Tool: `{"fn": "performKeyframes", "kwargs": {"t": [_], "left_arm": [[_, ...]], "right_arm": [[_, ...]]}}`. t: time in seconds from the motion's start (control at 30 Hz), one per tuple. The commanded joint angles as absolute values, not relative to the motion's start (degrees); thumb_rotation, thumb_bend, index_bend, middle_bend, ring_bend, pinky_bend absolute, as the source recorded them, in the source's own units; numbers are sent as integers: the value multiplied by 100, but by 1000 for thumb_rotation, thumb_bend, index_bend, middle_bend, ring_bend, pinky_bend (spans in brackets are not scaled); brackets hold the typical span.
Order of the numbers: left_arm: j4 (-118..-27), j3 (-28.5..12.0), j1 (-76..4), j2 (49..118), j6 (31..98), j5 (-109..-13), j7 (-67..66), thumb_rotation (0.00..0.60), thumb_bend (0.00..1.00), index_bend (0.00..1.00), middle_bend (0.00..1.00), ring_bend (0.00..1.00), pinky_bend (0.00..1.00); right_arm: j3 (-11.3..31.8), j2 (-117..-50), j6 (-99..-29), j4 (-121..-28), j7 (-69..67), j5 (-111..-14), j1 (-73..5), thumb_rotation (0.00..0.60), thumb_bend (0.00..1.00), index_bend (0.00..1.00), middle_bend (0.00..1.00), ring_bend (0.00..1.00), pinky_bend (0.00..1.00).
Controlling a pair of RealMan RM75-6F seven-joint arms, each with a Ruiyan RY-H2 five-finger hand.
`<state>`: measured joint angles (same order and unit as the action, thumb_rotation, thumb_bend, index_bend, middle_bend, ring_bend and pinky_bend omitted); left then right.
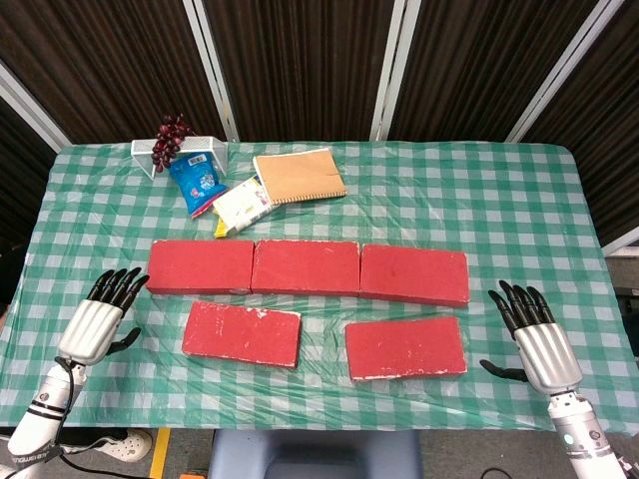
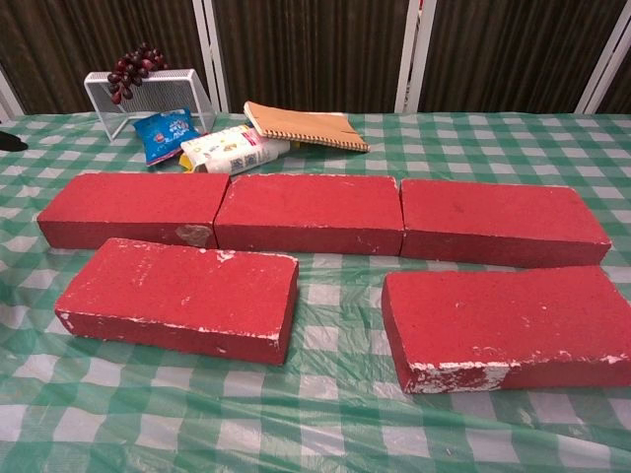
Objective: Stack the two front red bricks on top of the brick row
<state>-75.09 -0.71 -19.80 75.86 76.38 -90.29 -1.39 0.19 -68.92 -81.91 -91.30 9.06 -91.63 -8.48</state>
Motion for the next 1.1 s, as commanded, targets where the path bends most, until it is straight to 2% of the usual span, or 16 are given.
{"fn": "performKeyframes", "kwargs": {"t": [0.03,0.3,0.53,0.77,1.1], "left_arm": [[-7530,-24,-1971,7572,7706,-9135,-106,600,291,0,0,0,74],[-7954,332,-2152,7392,7688,-9828,543,600,303,0,0,0,74],[-8525,546,-2733,7267,6931,-10270,787,600,312,0,0,0,69],[-8851,486,-3275,7540,6076,-10190,771,600,283,0,0,0,47],[-8728,271,-3635,7884,5536,-9821,624,600,280,0,0,0,35]], "right_arm": [[1,-6875,-8221,-9142,898,-9201,-833,532,189,0,0,0,0],[-121,-6774,-8344,-9221,781,-9442,-770,533,189,0,0,0,0],[-236,-6664,-8395,-9252,578,-9674,-757,531,189,0,0,0,0],[-306,-6531,-8466,-9249,261,-9827,-745,533,189,0,0,0,0],[-313,-6434,-8538,-9236,14,-9878,-728,532,189,0,0,0,0]]}}
